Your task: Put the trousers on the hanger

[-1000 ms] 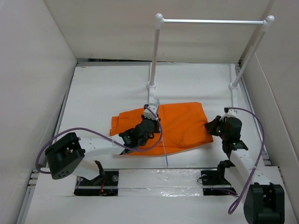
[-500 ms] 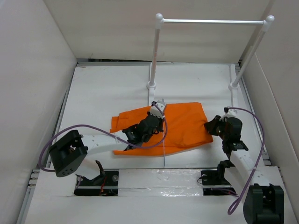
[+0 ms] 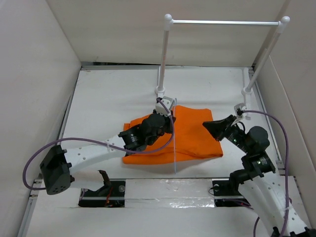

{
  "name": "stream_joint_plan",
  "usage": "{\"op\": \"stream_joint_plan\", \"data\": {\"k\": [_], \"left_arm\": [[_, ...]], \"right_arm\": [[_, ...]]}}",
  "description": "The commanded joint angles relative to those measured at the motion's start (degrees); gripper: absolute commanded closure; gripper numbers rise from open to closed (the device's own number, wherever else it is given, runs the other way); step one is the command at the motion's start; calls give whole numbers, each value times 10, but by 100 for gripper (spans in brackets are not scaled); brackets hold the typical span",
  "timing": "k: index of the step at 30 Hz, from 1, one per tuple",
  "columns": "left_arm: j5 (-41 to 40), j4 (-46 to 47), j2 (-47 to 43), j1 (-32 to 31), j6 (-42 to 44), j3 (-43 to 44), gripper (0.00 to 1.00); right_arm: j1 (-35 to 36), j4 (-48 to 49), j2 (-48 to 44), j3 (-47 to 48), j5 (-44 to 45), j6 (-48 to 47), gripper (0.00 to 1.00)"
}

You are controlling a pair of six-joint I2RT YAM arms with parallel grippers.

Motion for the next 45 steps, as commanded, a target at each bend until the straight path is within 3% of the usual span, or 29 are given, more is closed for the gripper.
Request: {"op": "stream_joint_plan", "data": {"k": [1, 2, 3, 6, 9, 13, 17, 19, 24, 30, 41, 42, 43, 44, 45], "left_arm": [[7, 35, -36, -5, -19, 54, 100], [5, 34, -35, -5, -19, 58, 100], [2, 29, -35, -5, -21, 67, 100], [-4, 21, -38, -5, -32, 82, 100], [-10, 14, -42, -5, -38, 96, 100], [-3, -3, -43, -5, -45, 107, 100], [6, -10, -53, -11, -51, 108, 100], [11, -11, -58, -11, -52, 109, 100], [25, -17, -57, -11, -52, 126, 100], [40, -11, -59, -11, -53, 147, 100], [72, 21, -49, -11, -59, 156, 100], [85, 30, -50, -11, -58, 152, 91], [90, 39, -50, -11, -55, 156, 75], [90, 38, -49, -11, -52, 156, 75], [90, 35, -48, -11, -51, 169, 65]], "right_arm": [[107, 71, -5, -16, 31, 93, 88], [138, 86, 4, -20, 46, 101, 82], [170, 99, 16, -16, 87, 107, 62], [307, 118, 77, 1, 193, 99, 38], [417, 137, 135, 23, 315, 95, 34], [462, 141, 185, 41, 384, 100, 35], [462, 146, 195, 38, 393, 108, 37], [462, 162, 196, 28, 399, 119, 44], [462, 193, 210, 27, 382, 130, 79], [462, 227, 231, 36, 346, 148, 100], [462, 293, 202, 7, 371, 191, 100], [462, 317, 197, -4, 373, 194, 100], [452, 329, 188, -8, 368, 207, 100], [446, 329, 184, -9, 363, 214, 100], [440, 335, 181, -10, 354, 218, 100]]}}
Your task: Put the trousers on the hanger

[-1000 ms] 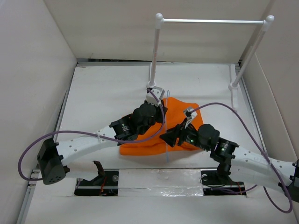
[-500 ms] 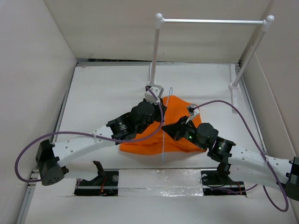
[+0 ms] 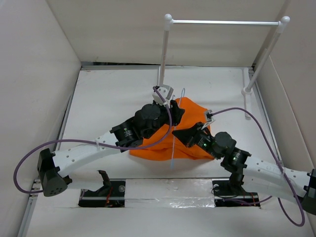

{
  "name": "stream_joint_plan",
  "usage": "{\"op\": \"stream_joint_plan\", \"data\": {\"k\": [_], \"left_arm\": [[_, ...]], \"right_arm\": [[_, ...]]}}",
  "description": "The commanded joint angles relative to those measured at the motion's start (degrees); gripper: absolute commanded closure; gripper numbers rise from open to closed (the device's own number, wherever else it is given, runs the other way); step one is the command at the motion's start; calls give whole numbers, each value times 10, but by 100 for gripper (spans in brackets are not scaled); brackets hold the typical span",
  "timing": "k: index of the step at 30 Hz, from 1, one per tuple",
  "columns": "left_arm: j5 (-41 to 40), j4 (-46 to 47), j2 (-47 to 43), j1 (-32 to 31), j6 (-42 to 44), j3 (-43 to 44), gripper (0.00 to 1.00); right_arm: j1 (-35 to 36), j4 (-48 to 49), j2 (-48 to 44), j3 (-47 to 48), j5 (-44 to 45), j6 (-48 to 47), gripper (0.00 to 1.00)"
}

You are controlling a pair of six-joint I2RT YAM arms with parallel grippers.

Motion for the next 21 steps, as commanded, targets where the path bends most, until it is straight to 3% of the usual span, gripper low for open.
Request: {"op": "stream_joint_plan", "data": {"k": [1, 6, 9, 18, 21], "left_arm": [[47, 94, -16, -7, -7, 62, 61], [53, 83, -9, -7, 4, 101, 44], [47, 78, -14, -7, 15, 117, 39], [-16, 80, -89, -7, 34, 85, 37], [-71, 98, -165, -7, 39, 30, 36]], "right_arm": [[-18, 130, -20, 3, -40, 19, 100], [-66, 161, -29, 7, -90, 47, 100], [-98, 173, -32, 15, -120, 59, 100], [-218, 184, -40, 61, -188, 89, 100], [-269, 201, -18, 89, -241, 104, 100]]}}
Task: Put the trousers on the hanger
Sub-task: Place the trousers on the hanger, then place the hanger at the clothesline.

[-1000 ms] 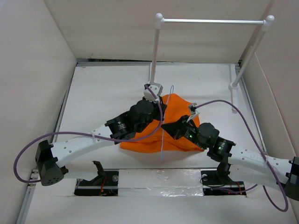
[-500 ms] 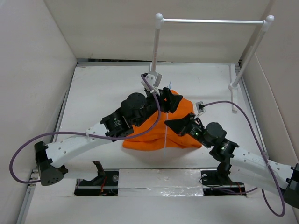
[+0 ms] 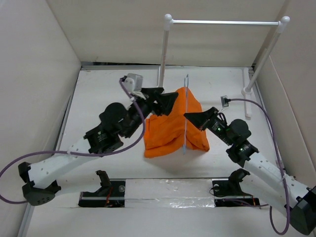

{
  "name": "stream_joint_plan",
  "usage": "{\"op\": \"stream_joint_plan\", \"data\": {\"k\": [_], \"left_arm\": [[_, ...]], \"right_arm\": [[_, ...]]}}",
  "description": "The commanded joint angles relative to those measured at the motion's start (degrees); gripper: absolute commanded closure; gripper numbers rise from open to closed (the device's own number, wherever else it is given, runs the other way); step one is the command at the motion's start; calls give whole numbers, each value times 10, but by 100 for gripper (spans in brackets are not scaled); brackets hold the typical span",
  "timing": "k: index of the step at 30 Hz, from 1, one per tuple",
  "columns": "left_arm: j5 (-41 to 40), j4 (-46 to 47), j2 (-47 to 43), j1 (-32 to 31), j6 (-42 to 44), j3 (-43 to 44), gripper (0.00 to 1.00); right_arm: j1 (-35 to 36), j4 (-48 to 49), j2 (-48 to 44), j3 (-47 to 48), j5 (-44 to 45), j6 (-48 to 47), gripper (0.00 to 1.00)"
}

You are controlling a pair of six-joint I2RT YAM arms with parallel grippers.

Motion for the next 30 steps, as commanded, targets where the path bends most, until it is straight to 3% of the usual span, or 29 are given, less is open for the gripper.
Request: {"op": "stream_joint_plan", "data": {"k": [1, 10, 18, 22, 30], "left_arm": [[-71, 50, -84, -4, 15, -47, 37], [-135, 4, -136, -4, -25, -175, 38], [-136, 19, -194, -4, -97, -329, 40], [-137, -1, -244, -4, -131, -397, 41], [-135, -55, -327, -4, -178, -455, 41]], "right_arm": [[-54, 147, 1, 80, -62, 8, 100], [-214, 183, 63, 174, -177, 62, 100], [-330, 218, 154, 262, -241, 113, 100], [-374, 223, 197, 308, -265, 123, 100], [-442, 232, 279, 380, -305, 137, 100]]}}
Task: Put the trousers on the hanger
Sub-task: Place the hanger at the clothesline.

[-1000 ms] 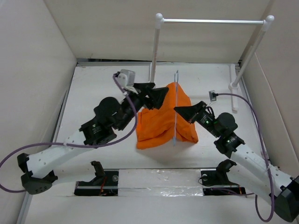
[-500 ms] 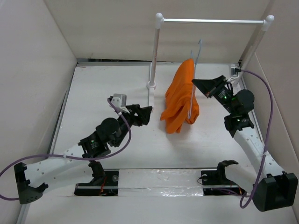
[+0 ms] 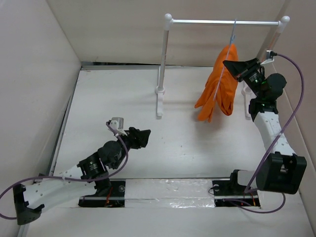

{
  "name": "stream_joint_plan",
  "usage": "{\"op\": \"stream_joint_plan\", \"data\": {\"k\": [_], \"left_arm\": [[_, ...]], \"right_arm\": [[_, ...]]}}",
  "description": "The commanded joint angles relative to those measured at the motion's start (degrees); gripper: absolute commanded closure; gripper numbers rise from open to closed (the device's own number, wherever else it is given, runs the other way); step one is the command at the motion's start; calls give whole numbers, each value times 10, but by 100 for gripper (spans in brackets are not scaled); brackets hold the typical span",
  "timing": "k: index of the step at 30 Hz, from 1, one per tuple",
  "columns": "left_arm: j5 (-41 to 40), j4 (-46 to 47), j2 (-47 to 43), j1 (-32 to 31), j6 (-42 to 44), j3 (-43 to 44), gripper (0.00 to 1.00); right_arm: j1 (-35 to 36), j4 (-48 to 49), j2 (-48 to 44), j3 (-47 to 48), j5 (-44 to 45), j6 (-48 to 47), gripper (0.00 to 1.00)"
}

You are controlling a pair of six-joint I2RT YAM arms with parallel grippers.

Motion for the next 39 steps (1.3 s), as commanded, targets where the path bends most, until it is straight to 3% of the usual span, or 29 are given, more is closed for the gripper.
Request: {"op": "stream_joint_plan", "data": {"k": [1, 16, 39], "left_arm": [[-4, -9, -26, -3, -25, -14, 41], [12, 3, 4, -3, -25, -10, 41], [16, -32, -17, -3, -26, 8, 42]], "right_arm": [[-23, 146, 4, 74, -34, 15, 100], [-76, 139, 96, 154, -77, 30, 100], [-91, 140, 127, 110, -75, 21, 100]]}}
